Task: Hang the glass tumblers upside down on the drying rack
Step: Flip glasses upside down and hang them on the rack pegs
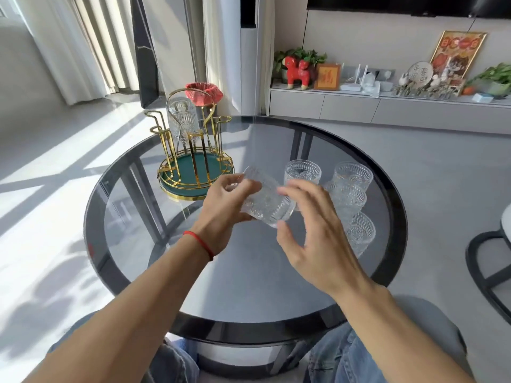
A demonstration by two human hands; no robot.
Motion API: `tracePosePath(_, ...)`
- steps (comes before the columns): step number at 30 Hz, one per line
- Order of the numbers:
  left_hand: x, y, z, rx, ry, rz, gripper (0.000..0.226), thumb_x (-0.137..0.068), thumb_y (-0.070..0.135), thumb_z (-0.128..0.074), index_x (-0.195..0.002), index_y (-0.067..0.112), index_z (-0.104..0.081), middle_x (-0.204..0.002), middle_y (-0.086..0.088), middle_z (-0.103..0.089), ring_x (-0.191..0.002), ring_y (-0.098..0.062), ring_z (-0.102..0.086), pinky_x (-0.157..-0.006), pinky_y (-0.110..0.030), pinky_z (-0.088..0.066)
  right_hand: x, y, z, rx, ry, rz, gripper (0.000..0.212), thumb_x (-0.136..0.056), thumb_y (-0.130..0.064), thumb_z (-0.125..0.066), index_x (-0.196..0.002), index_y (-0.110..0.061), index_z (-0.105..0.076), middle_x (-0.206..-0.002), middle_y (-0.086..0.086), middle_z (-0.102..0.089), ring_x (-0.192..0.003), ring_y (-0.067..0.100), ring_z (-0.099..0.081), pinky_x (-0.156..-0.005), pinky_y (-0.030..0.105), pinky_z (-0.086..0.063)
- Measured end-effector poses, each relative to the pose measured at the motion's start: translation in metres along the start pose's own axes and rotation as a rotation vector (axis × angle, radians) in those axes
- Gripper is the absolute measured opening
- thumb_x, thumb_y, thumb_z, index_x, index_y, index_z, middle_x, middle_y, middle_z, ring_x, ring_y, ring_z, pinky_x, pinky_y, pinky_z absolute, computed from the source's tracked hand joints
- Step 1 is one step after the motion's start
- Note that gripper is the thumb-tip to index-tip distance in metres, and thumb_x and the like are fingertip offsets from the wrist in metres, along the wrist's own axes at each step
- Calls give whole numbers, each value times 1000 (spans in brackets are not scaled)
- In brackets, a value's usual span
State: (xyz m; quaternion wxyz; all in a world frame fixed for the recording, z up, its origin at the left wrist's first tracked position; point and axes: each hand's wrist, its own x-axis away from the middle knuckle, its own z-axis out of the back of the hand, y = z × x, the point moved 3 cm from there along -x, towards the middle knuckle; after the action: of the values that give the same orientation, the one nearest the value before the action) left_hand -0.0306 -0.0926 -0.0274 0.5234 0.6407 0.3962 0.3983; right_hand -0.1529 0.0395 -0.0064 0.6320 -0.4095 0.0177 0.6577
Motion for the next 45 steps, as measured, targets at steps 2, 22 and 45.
tracePosePath(2,-3,6,5,143,-30,51,44,-72,33,-65,-109,8,-63,-107,-11,-59,-102,-27,-62,-87,-50,-62,-8,-7,-13,-64,-38,-64,55,-96,-20,-62,-147,-10,-47,-153,10,-41,-147,21,-34,-121,33,-28)
tracePosePath(22,-64,-42,90,-1421,111,-392,51,-90,56,-52,-135,31,-55,-143,-2,-47,-134,-27,-36,-105,-52,-42,-182,43,-5,-413,260,-492,60,-72,-53,-82,-125,-34,-62,-130,-13,-59,-122,11,-56,-105,38,-49)
tracePosePath(45,-75,-62,93,-1479,121,-387,72,-91,59,-42,-154,26,-28,-158,-11,-37,-148,-39,-29,-118,-63,-29,-342,51,-96,-182,-290,-135,59,-78,-23,-88,-132,-20,-66,-138,4,-63,-132,18,-54,-114,43,-39)
